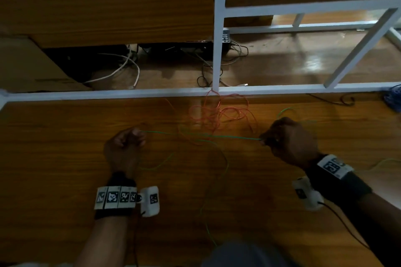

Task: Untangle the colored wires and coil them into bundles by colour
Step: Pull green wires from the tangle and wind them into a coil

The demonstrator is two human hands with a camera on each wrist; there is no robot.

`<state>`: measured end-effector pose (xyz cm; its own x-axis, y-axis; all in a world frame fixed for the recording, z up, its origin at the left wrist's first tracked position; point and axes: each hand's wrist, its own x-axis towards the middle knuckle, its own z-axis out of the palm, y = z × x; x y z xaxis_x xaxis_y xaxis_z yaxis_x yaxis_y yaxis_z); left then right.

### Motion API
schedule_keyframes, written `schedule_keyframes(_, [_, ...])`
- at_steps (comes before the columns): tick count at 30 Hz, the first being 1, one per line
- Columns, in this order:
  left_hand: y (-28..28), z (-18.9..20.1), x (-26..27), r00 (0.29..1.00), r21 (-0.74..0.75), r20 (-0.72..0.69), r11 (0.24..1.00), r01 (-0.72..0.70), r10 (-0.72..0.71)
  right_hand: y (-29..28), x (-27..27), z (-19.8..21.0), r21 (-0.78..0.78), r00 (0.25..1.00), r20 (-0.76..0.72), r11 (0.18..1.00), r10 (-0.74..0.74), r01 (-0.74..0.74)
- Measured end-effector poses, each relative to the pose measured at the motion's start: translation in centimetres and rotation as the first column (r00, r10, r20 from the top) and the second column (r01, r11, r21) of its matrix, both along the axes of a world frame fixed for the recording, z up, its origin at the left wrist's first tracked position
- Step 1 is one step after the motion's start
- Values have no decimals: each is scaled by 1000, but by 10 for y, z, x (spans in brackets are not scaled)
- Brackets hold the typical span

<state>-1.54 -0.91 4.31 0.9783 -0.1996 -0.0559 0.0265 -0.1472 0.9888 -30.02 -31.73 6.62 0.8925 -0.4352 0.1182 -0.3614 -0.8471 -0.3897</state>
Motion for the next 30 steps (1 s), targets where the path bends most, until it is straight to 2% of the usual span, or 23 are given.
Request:
schedule_keyframes(5, [-1, -12, -4, 999, 42, -51, 999, -2, 4, -13, -2, -13, 15, 986, -149, 996, -80, 83])
schedule_keyframes(7, [-2, -15, -4, 999, 268, 17, 963, 26, -32, -11, 2, -12, 29, 990, -126, 997, -63, 67])
schedule_keyframes(8, [-3, -13, -5, 992, 417, 61, 906, 72, -107, -8, 5, -11, 53, 990, -125, 996, -62, 69])
schedule_keyframes(10, [-11, -6, -12, 934, 659, 118, 730, 180, -337, 2, 15, -10, 117, 990, -129, 991, -51, 67])
schedule_keyframes(12, [-27, 10, -30, 818, 819, 214, 554, 147, -534, 14, 24, -10, 130, 995, -99, 991, -14, 26])
schedule_keyframes(13, [-36, 21, -42, 745, 838, 286, 534, 111, -603, 20, 27, -10, 124, 997, -73, 992, 3, 7])
schedule_keyframes(14, [-45, 32, -54, 673, 815, 337, 562, 142, -659, 25, 30, -9, 120, 999, -45, 993, 11, -6])
schedule_keyframes(15, [-55, 41, -66, 629, 760, 339, 598, 256, -700, 30, 34, -7, 118, 1000, -19, 993, 16, -14])
schedule_keyframes(16, [-66, 49, -80, 609, 688, 282, 598, 410, -742, 35, 37, -5, 111, 1000, 2, 994, 19, -19])
schedule_keyframes(18, [-88, 54, -108, 577, 568, 68, 508, 648, -814, 42, 45, -1, 77, 998, 44, 996, 37, -41])
schedule_keyframes(19, [-95, 49, -116, 572, 551, 5, 479, 683, -820, 42, 47, 2, 63, 996, 74, 997, 39, -43])
schedule_keyframes(20, [-99, 43, -119, 580, 536, -1, 490, 688, -814, 38, 47, 5, 63, 994, 108, 998, 20, -26])
schedule_keyframes(21, [-96, 32, -112, 617, 494, -11, 532, 688, -787, 32, 45, 10, 69, 989, 146, 998, -11, 1])
schedule_keyframes(23, [-78, 23, -95, 678, 372, -95, 606, 704, -729, 11, 35, 16, 85, 977, 192, 994, -90, 75])
schedule_keyframes(24, [-65, 19, -85, 684, 347, -125, 614, 709, -718, 1, 27, 18, 96, 974, 186, 989, -126, 110])
schedule_keyframes(25, [-53, 21, -75, 689, 347, -122, 620, 704, -715, -6, 20, 18, 105, 975, 162, 985, -152, 136])
schedule_keyframes(27, [-32, 30, -60, 702, 439, -56, 614, 656, -710, -14, 6, 15, 102, 977, 111, 980, -184, 173])
schedule_keyframes(28, [-24, 35, -54, 717, 473, -17, 626, 620, -697, -17, 0, 12, 101, 974, 105, 977, -200, 189])
schedule_keyframes(30, [-9, 44, -43, 753, 445, 12, 678, 585, -658, -23, -10, 8, 120, 969, 116, 972, -218, 204])
